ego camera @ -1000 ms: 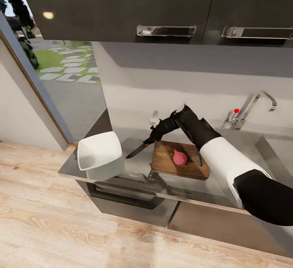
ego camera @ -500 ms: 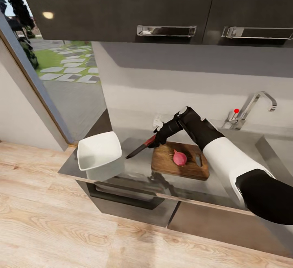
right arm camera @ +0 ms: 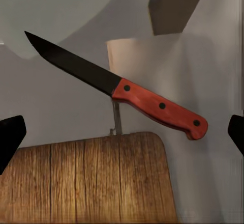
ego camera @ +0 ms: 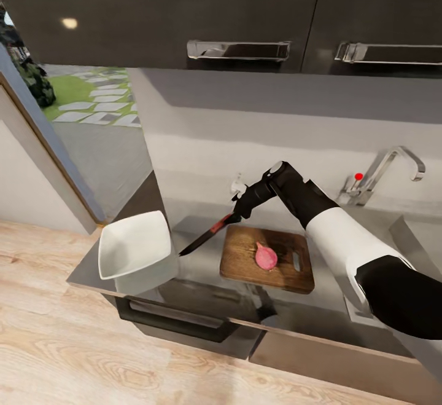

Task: In the kitchen, take the Vidalia onion out of the sink, dice it on the chopping board with the paring knife, put the diced onion into the bowl on the countertop, then place both the paring knife and the chopping board into the sink.

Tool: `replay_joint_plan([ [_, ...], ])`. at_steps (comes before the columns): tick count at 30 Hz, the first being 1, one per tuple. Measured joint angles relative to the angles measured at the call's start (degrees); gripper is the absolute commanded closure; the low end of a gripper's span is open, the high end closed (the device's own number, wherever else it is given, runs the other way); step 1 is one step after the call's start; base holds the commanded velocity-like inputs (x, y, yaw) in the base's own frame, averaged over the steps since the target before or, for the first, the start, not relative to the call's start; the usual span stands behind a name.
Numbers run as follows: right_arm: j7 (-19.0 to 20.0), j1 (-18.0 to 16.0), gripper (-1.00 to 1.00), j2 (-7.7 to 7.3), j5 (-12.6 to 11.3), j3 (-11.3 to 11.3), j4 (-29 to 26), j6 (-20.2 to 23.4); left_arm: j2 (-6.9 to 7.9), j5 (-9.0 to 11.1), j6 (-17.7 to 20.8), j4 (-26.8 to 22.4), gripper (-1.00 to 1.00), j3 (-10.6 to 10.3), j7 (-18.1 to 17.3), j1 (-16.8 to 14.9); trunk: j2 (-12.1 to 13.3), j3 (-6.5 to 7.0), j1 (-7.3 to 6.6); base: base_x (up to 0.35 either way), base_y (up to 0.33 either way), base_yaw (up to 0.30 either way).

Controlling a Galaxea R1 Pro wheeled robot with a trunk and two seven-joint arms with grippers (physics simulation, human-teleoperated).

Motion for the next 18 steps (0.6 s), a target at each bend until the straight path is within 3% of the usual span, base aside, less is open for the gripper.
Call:
replay_joint_plan([
  [18,-0.2,0.0,-1.0,0.25,0.0,0.6,0.1,-0.1,0.08,0.0,0.0,0.0,-1.0,0.0,0.0,0.0,0.0,0.0,0.01,0.01,-0.006,0.0],
])
